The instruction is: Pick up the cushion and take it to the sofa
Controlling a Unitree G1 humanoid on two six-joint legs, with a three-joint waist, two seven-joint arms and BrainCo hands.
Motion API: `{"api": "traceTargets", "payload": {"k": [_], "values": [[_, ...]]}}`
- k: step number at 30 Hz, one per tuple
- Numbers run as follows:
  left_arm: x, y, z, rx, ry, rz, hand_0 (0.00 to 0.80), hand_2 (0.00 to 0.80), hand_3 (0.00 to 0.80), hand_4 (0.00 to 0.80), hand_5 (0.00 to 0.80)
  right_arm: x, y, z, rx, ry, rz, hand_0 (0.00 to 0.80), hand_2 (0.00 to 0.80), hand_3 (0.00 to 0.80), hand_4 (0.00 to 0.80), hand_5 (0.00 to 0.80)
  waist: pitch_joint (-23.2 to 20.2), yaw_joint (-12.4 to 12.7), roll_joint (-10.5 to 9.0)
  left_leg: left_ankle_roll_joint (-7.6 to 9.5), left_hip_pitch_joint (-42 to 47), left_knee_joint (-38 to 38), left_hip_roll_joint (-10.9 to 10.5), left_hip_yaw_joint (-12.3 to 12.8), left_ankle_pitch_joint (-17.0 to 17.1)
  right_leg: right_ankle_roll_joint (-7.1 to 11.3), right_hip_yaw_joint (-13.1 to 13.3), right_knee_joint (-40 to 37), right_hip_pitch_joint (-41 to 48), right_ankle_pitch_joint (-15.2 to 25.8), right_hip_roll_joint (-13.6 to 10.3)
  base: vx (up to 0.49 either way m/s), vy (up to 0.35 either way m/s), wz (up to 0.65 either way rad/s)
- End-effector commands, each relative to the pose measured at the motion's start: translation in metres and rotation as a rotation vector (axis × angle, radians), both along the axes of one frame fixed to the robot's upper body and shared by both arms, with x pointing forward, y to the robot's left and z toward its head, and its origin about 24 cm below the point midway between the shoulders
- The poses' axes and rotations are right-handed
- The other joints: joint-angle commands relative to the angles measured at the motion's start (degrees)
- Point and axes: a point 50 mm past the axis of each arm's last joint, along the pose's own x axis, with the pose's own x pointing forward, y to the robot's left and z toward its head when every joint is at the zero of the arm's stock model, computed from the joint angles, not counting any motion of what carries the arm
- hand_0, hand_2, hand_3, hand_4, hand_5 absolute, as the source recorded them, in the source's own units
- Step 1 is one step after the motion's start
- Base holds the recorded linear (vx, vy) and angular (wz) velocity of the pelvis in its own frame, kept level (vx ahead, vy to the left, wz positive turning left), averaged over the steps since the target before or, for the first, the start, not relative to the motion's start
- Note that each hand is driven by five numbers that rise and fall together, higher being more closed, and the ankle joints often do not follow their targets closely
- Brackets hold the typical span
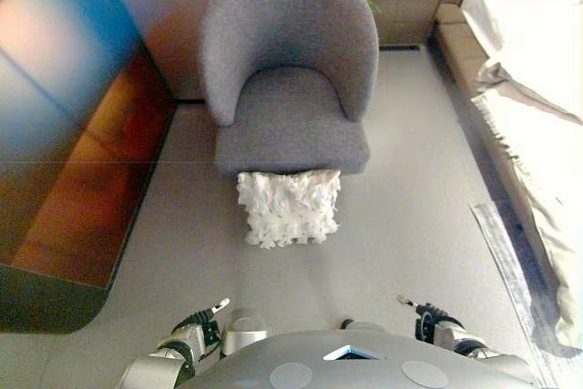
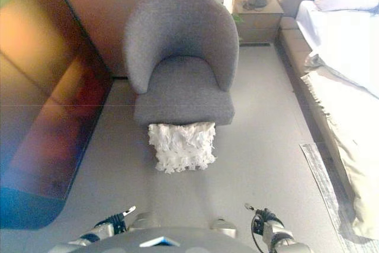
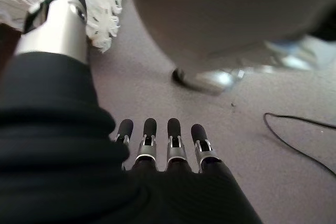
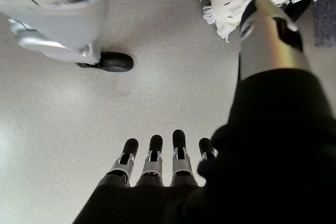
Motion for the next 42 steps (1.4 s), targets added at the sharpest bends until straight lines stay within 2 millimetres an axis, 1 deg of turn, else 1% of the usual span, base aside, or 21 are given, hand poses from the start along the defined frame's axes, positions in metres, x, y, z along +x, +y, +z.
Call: {"api": "traceTargets", "payload": {"k": [1,2,3,4,6,9,13,15,17,18,20,22,23,24,25,27,28,30,32,37,42], "values": [[0.01,-0.015,-0.002,-0.047,-0.014,-0.054,0.0,0.0,0.0,0.0,0.0,0.014,0.009,-0.001,0.022,-0.004,-0.022,0.0,0.0,0.0,0.0,0.0,0.8,1.8,1.11,2.33,1.9,-7.6,-1.1,-2.4,-3.2,1.28,2.8,3.3,-5.3,2.5,1.5,0.23,0.046,0.55],[0.009,-0.016,-0.002,-0.047,-0.012,-0.052,0.0,0.0,0.0,0.0,0.0,0.013,0.011,-0.001,0.026,0.002,-0.019,0.0,0.0,0.0,0.0,0.0,0.9,2.0,1.43,1.98,2.3,-9.3,-0.8,-3.0,-2.0,1.16,2.8,3.4,-5.0,2.1,2.0,0.321,0.079,0.62],[0.007,-0.016,-0.002,-0.048,-0.006,-0.049,0.0,0.0,0.0,0.0,0.0,0.011,0.014,-0.002,0.026,0.008,-0.025,0.0,0.0,0.0,0.0,0.0,1.1,2.6,2.21,0.36,2.0,-12.6,0.2,-4.1,1.5,0.87,2.6,3.7,-4.1,0.8,3.0,0.327,0.085,0.71],[0.006,-0.016,-0.003,-0.049,0.0,-0.045,0.0,0.0,0.0,0.0,0.0,0.01,0.015,-0.003,0.025,0.011,-0.034,0.0,0.0,0.0,0.0,0.0,1.3,3.0,2.39,-0.47,1.3,-13.4,0.8,-4.4,3.1,0.61,2.5,3.6,-3.1,0.1,3.4,0.364,0.104,0.7],[0.004,-0.017,-0.003,-0.05,0.014,-0.037,0.0,0.0,0.0,0.0,0.0,0.009,0.015,-0.003,0.021,0.017,-0.049,0.0,0.0,0.0,0.0,0.0,1.6,3.7,2.55,-1.47,-0.7,-14.2,1.9,-5.1,5.2,0.15,2.4,3.6,-1.7,-1.2,3.8,0.343,0.104,0.2],[-0.008,-0.017,-0.005,-0.055,0.06,-0.034,0.0,0.0,0.0,0.0,0.0,0.008,0.013,-0.002,0.002,0.032,-0.071,0.0,0.0,0.0,0.0,0.0,2.3,5.0,2.96,-3.14,-5.1,-14.6,5.2,-6.1,8.1,-1.02,3.0,5.6,1.1,-5.3,4.2,0.49,0.171,-0.09],[-0.022,-0.017,-0.007,-0.07,0.095,-0.001,0.0,0.0,0.0,0.0,0.0,0.004,0.013,-0.003,-0.005,0.061,-0.097,0.0,0.0,0.0,0.0,0.0,2.2,5.3,3.71,-3.15,-5.8,-14.6,8.0,-7.1,7.5,-0.8,5.1,10.6,2.1,-10.0,3.2,0.589,0.253,-0.09],[-0.02,-0.016,-0.006,-0.081,0.077,0.03,0.0,0.0,0.0,0.0,0.0,0.004,0.015,-0.003,-0.009,0.062,-0.094,0.0,0.0,0.0,0.0,0.0,2.4,5.0,3.83,-2.09,-5.0,-12.3,7.6,-6.8,5.5,1.28,6.3,14.5,1.3,-11.3,0.3,0.572,0.336,-0.16],[-0.011,-0.011,-0.004,-0.067,0.038,0.05,0.0,0.0,0.0,0.0,0.0,0.004,0.017,-0.004,-0.011,0.047,-0.097,0.0,0.0,0.0,0.0,0.0,2.6,4.7,3.08,-0.53,-7.1,-4.9,5.4,-7.5,2.1,2.98,7.2,18.2,0.9,-12.0,-2.6,0.558,0.32,-0.35],[-0.004,-0.007,-0.003,-0.065,0.01,0.042,0.0,0.0,0.0,0.0,0.0,0.004,0.018,-0.004,-0.011,0.028,-0.066,0.0,0.0,0.0,0.0,0.0,2.3,4.7,2.33,1.19,-8.9,-1.1,3.7,-6.8,0.1,3.8,6.9,20.2,1.4,-10.8,-4.2,0.527,0.246,-0.44],[0.004,0.001,0.001,-0.051,-0.018,-0.036,0.0,0.0,0.0,0.0,0.0,0.006,0.023,-0.005,0.004,-0.013,-0.021,0.0,0.0,0.0,0.0,0.0,1.5,5.2,0.87,3.81,-9.6,0.2,1.0,-5.8,-1.4,4.69,6.3,25.6,0.6,-4.5,-6.6,0.484,0.213,-0.35],[0.012,0.012,0.005,-0.006,-0.023,-0.147,0.0,0.0,0.0,0.0,0.0,0.014,0.029,-0.004,0.017,-0.064,0.04,0.0,0.0,0.0,0.0,0.0,0.6,5.0,0.59,5.65,-8.1,-1.3,-0.6,-4.9,-2.0,4.99,5.9,30.6,-3.4,2.3,-6.7,0.402,0.191,-0.43],[0.014,0.015,0.006,0.007,-0.024,-0.162,0.0,0.0,0.0,0.0,0.0,0.017,0.031,-0.003,0.021,-0.08,0.037,0.0,0.0,0.0,0.0,0.0,0.6,4.8,0.7,6.18,-6.7,-2.5,-1.0,-4.2,-2.0,4.98,6.1,31.7,-6.0,3.8,-6.5,0.359,0.148,-0.5],[0.018,0.017,0.008,0.02,-0.03,-0.15,0.0,0.0,0.0,0.0,0.0,0.017,0.031,-0.003,0.032,-0.09,0.016,0.0,0.0,0.0,0.0,0.0,1.0,4.0,0.9,6.59,-5.0,-3.8,-1.4,-4.2,-2.0,4.1,5.9,29.4,-7.8,1.5,-4.8,0.367,0.124,-0.58],[0.022,0.019,0.009,0.028,-0.04,-0.121,0.0,0.0,0.0,0.0,0.0,0.016,0.03,-0.004,0.044,-0.09,-0.006,0.0,0.0,0.0,0.0,0.0,0.9,3.5,1.35,6.42,-4.3,-4.5,-1.4,-3.7,-2.0,3.29,4.8,26.8,-8.9,0.7,-3.8,0.32,0.076,-0.64],[0.03,0.021,0.011,0.03,-0.056,-0.061,0.0,0.0,0.0,0.0,0.0,0.015,0.027,-0.004,0.049,-0.08,0.003,0.0,0.0,0.0,0.0,0.0,1.3,3.4,1.53,6.0,-2.6,-5.9,-1.9,-1.7,-2.4,3.22,1.1,21.2,-9.7,2.4,-5.3,0.254,0.014,-0.42],[0.034,0.02,0.012,0.032,-0.059,-0.049,0.0,0.0,0.0,0.0,0.0,0.016,0.026,-0.003,0.047,-0.081,0.003,0.0,0.0,0.0,0.0,0.0,1.6,3.1,1.64,5.84,-2.1,-6.2,-1.8,-0.9,-2.7,3.27,0.7,18.3,-10.3,3.0,-5.4,0.209,-0.044,-0.46],[0.039,0.018,0.013,0.027,-0.054,-0.041,0.0,0.0,0.0,0.0,0.0,0.017,0.025,-0.003,0.056,-0.097,0.004,0.0,0.0,0.0,0.0,0.0,2.0,2.2,1.7,5.43,-1.4,-6.0,-1.7,0.2,-3.4,3.63,1.8,13.4,-11.3,4.2,-5.4,0.182,-0.098,-0.57],[0.039,0.015,0.012,0.016,-0.042,-0.052,0.0,0.0,0.0,0.0,0.0,0.02,0.024,-0.002,0.074,-0.127,-0.004,0.0,0.0,0.0,0.0,0.0,1.8,1.5,1.26,5.01,-0.8,-5.8,-1.7,1.0,-4.2,4.82,3.2,8.2,-11.3,7.5,-6.4,0.212,-0.13,-0.46],[0.029,0.01,0.008,0.026,-0.007,-0.048,0.0,0.0,0.0,0.0,0.0,0.022,0.023,-0.001,0.067,-0.12,0.042,0.0,0.0,0.0,0.0,0.0,0.6,-0.1,0.33,4.13,1.5,-5.7,-0.6,1.6,-6.4,6.6,7.5,2.7,-10.5,11.1,-8.1,0.265,-0.136,-0.15],[0.027,0.015,0.009,0.07,-0.011,-0.011,0.0,0.0,0.0,0.0,0.0,0.015,0.021,-0.002,0.053,-0.066,0.095,0.0,0.0,0.0,0.0,0.0,0.3,0.2,-1.01,2.67,2.8,-4.3,1.5,1.3,-8.7,8.08,7.6,-0.4,-9.3,12.8,-10.1,0.251,-0.295,0.16]]}}
